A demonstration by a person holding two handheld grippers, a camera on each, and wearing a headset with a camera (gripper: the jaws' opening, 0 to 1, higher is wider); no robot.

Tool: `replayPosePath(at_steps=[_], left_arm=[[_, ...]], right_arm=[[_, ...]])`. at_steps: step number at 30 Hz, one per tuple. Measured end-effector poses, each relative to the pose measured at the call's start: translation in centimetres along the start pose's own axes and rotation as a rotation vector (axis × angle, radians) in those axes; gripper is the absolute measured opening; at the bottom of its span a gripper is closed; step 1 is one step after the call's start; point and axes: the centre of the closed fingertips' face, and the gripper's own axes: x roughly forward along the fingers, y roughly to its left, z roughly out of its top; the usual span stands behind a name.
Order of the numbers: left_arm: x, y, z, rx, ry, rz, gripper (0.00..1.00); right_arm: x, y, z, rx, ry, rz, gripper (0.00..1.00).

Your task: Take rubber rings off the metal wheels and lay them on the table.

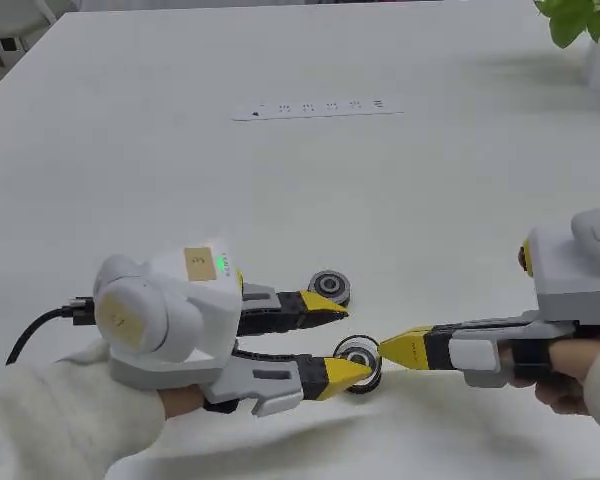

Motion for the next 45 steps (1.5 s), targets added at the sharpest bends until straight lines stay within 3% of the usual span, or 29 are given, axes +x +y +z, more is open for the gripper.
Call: replayPosePath(at_steps=[5,7,8,11,17,22,28,32,37,45], left_arm=[[-0.6,-0.2,1.4,0.005,-0.027,-0.014,0.55],[-1.1,-0.5,1.7,0.02,-0.019,-0.026,0.62],[-1.3,-0.6,1.7,0.027,-0.014,-0.031,0.64],[-2.1,-0.7,2.2,0.031,-0.001,-0.047,0.67],[-4.2,-0.2,3.6,0.018,-0.032,-0.028,0.77],[-6.4,0.8,3.4,0.007,-0.016,0.01,0.85],[-9.0,1.1,3.7,-0.019,-0.026,0.045,0.92],[-11.0,1.5,2.4,-0.039,0.011,0.085,0.93],[-13.0,1.3,1.4,-0.064,0.02,0.125,0.94],[-14.7,0.5,0.9,-0.075,0.013,0.185,1.0]], right_arm=[[-0.3,0.3,0.5,-0.007,-0.01,-0.004,0.0],[-0.4,0.3,0.3,-0.026,0.014,-0.014,0.0],[-0.5,0.2,0.3,-0.061,0.023,-0.026,0.0],[-0.8,0.6,0.5,-0.07,0.028,-0.022,0.0],[-1.8,0.6,1.0,-0.102,0.029,-0.04,0.0],[-2.8,1.2,1.7,-0.122,0.024,-0.041,0.0],[-4.3,1.5,2.4,-0.147,0.023,-0.056,0.0],[-4.9,1.9,2.8,-0.148,0.021,-0.058,0.0],[-5.3,2.4,3.0,-0.168,0.036,-0.057,0.0],[-5.7,3.6,3.7,-0.194,0.049,-0.046,0.0]])
